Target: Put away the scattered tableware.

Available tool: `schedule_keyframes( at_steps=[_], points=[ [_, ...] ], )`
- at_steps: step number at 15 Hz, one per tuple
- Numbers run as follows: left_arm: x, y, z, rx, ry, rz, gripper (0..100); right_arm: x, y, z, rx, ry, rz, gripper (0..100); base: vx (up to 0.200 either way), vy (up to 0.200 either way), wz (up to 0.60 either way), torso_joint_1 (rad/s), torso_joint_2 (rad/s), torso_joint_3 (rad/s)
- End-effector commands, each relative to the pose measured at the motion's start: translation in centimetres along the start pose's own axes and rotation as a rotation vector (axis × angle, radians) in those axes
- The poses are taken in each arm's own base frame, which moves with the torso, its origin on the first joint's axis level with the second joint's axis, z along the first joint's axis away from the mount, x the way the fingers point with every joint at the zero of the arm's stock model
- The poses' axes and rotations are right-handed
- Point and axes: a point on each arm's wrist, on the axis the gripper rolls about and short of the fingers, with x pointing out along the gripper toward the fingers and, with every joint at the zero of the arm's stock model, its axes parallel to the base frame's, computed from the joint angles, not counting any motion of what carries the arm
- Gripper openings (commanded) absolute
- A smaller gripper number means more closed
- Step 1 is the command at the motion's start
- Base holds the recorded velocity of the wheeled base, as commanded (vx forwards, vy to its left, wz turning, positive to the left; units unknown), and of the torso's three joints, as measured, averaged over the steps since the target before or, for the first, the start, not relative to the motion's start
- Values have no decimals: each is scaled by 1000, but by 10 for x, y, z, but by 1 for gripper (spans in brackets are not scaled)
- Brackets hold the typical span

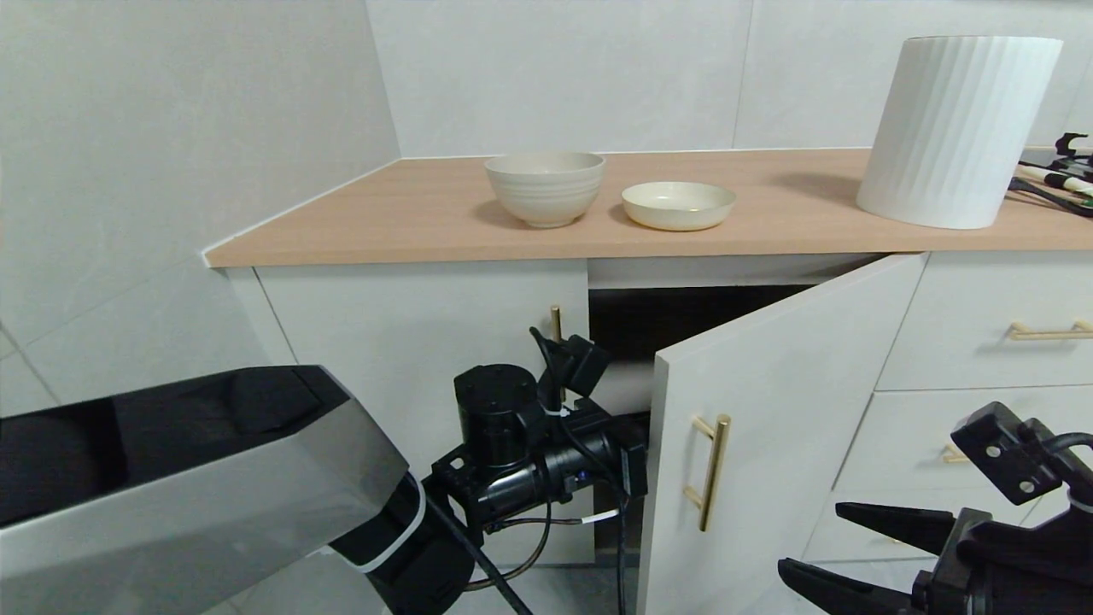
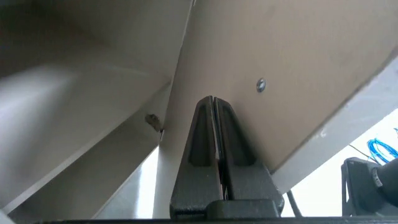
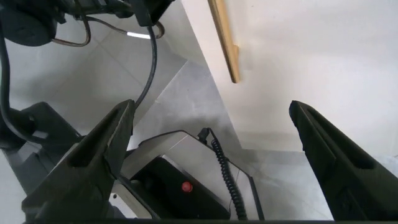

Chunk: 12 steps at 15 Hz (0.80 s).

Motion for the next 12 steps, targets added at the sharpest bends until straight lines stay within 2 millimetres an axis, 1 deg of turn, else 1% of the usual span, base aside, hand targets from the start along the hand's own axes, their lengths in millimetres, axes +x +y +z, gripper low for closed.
schedule_keyframes(
  at_steps=[1, 7, 10, 12],
  points=[
    [1, -1, -1, 1, 0, -4, 0, 1, 0, 0, 0, 5, 0, 100, 0, 0, 0, 0, 0, 0],
    [2, -5, -1, 1, -4, -2, 0, 1, 2, -2, -6, 13, 15, 100, -200, 0, 0, 2, 2, 4],
    [5, -5, 0, 5, -10, -5, 0, 1, 3, -4, -9, 19, 21, 100, 0, 0, 0, 0, 0, 0],
    [10, -3, -4, 3, -3, -8, 0, 1, 3, -4, -9, 19, 21, 100, 0, 0, 0, 0, 0, 0]
  ],
)
